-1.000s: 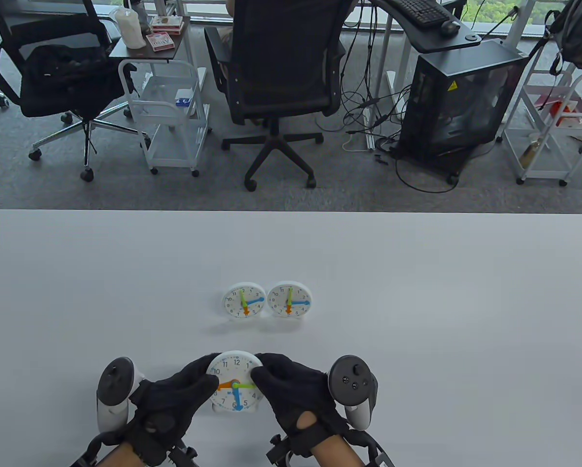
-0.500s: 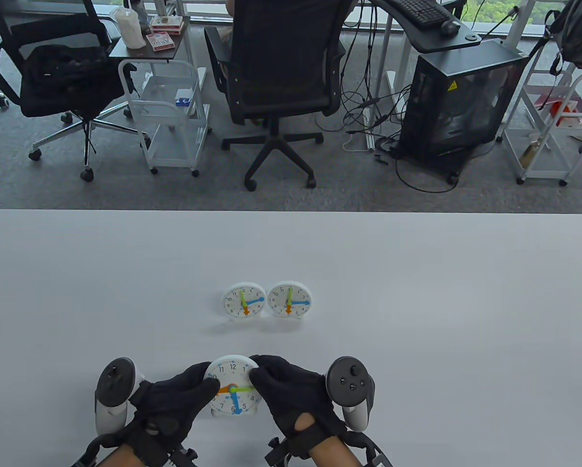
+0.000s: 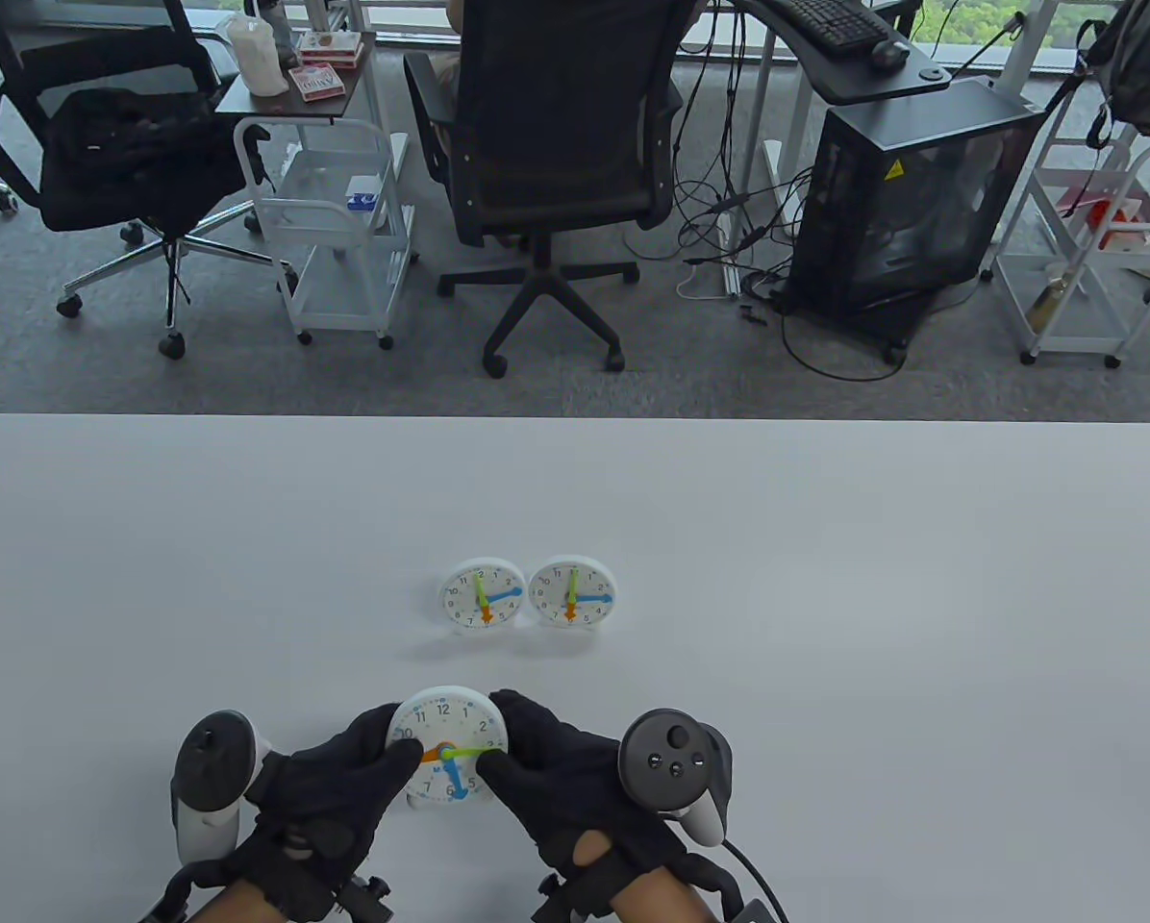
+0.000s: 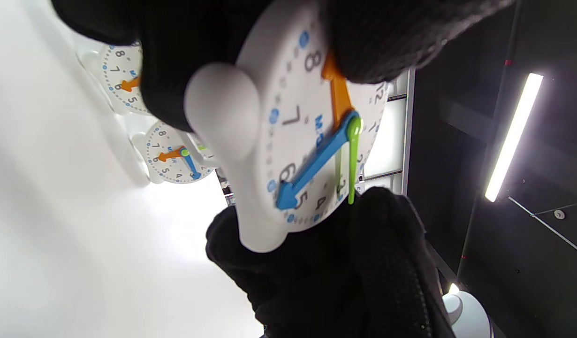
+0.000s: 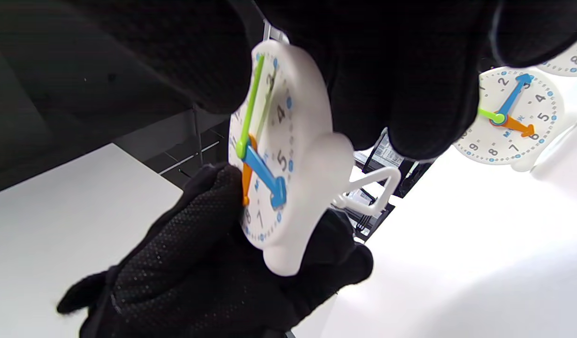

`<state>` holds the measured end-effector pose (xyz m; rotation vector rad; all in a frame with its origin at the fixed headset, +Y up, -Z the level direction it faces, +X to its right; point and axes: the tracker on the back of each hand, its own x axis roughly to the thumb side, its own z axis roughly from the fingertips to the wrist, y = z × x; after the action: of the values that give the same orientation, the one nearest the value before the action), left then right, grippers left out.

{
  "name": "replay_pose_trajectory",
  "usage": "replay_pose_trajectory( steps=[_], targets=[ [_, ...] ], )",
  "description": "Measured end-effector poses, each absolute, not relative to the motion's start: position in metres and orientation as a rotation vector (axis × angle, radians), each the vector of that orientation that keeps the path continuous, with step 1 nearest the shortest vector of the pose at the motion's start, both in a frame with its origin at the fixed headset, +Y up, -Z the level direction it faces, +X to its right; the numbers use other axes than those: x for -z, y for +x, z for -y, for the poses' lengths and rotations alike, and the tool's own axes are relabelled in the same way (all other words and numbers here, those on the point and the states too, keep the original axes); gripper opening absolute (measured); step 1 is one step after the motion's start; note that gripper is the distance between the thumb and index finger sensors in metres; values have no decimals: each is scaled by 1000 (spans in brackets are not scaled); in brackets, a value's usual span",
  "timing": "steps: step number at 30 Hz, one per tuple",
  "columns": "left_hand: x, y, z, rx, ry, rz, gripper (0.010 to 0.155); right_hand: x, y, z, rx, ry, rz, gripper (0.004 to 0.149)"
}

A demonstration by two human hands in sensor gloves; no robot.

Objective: Turn clock hands to synchronize teaching clocks

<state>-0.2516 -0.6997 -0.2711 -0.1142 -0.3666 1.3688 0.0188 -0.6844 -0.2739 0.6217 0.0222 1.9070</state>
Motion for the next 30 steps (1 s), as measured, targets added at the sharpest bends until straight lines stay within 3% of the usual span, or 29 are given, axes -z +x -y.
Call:
replay_pose_trajectory(
  steps=[30],
  targets=[
    [271,-250,703,-1401,-171,347,56,273,14,684,-1964,635,-48,68]
  ],
)
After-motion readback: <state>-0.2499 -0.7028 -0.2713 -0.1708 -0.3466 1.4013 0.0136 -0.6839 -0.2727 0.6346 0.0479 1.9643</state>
